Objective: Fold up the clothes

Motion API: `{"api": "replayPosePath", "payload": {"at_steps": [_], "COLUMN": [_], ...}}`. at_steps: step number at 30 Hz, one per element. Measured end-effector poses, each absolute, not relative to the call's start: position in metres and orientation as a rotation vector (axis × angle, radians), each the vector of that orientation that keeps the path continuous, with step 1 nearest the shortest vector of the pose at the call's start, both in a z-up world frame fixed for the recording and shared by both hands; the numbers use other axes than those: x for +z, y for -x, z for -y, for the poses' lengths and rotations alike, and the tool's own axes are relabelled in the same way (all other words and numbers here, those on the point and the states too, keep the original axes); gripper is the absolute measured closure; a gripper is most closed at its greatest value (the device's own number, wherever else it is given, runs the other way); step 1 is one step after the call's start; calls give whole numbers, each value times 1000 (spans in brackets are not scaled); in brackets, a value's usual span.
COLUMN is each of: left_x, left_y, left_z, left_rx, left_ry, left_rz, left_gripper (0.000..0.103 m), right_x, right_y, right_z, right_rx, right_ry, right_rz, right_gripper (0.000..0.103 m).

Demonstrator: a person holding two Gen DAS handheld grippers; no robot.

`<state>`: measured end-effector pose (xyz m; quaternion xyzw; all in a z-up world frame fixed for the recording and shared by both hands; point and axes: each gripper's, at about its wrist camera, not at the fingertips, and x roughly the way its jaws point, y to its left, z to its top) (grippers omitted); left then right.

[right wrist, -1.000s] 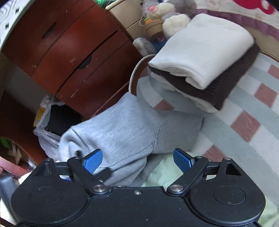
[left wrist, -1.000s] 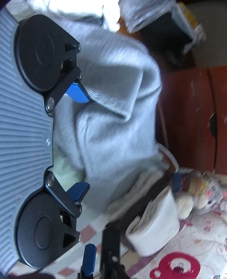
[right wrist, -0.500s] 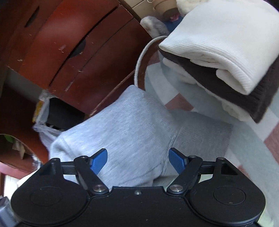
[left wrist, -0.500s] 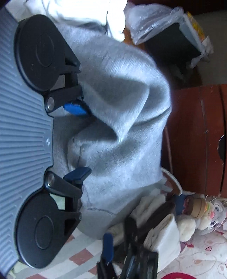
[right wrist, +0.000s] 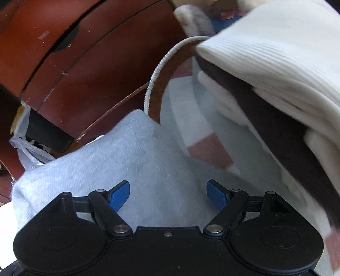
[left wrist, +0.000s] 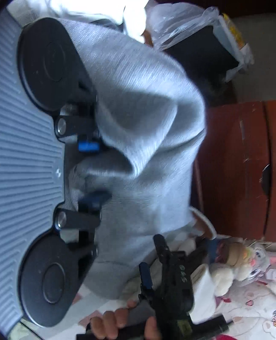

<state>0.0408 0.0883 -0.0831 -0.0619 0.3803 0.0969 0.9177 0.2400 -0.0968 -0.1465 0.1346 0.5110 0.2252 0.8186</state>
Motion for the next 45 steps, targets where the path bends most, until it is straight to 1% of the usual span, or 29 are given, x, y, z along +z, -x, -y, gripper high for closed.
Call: {"api": "replayPosePath", "payload": {"at_steps": [2,3,4,5,6,7,8,9,10,11,12,15,21,25,30,39,43,45], "left_x": [-87,-89,-91,-94,-96,-98,-99,-100,-101,-102,-103,-96,-40,-2,42,167,226,243], "left_y": [-43,-45,-48,-50,-51,-52,-52,-53,-53,-54,-55,-49,-6,24,58,95,121,139], "left_z": [-96,-99,-100,-102,-104,-104,-105,-106,-107,-108,-109,-108,-77,-56,-31,39,71,88], "left_rx": [191,187,186,183,175,157,125,92,60,27,-5,-142,-356,-482,-628,-794,-888,-934], "left_ry": [159,168,170,181,193,210,251,293,335,376,417,524,542,555,570,455,349,318], "left_rz": [-774,-773,-772,-766,-760,-757,-748,-737,-727,-716,-705,-648,-521,-460,-420,-421,-356,-331], "left_gripper": [76,75,72,70,61,58,57,57,62,83,88,89,89,89,90,89,89,89], "right_x": [-159,-168,-177,-184,-185,-182,-177,-172,-167,-162,-155,-128,-103,-77,-35,81,129,142], "right_y": [-254,-260,-265,-265,-260,-253,-245,-236,-225,-214,-204,-155,-77,-32,16,92,127,150], "right_z": [90,91,94,100,104,107,107,109,112,114,117,129,163,183,216,282,308,324], "right_rx": [443,445,460,497,530,546,574,599,613,633,650,696,701,761,788,740,711,694], "right_ry": [-270,-300,-364,-469,-555,-589,-598,-610,-638,-667,-682,-702,-845,-953,-993,-961,-905,-885], "right_rz": [-1096,-1125,-1161,-1186,-1184,-1167,-1162,-1167,-1171,-1174,-1172,-1128,-1030,-904,-737,-554,-484,-431], "right_gripper": [14,14,18,45,59,74,84,84,86,88,88,89,90,90,90,90,90,90]}}
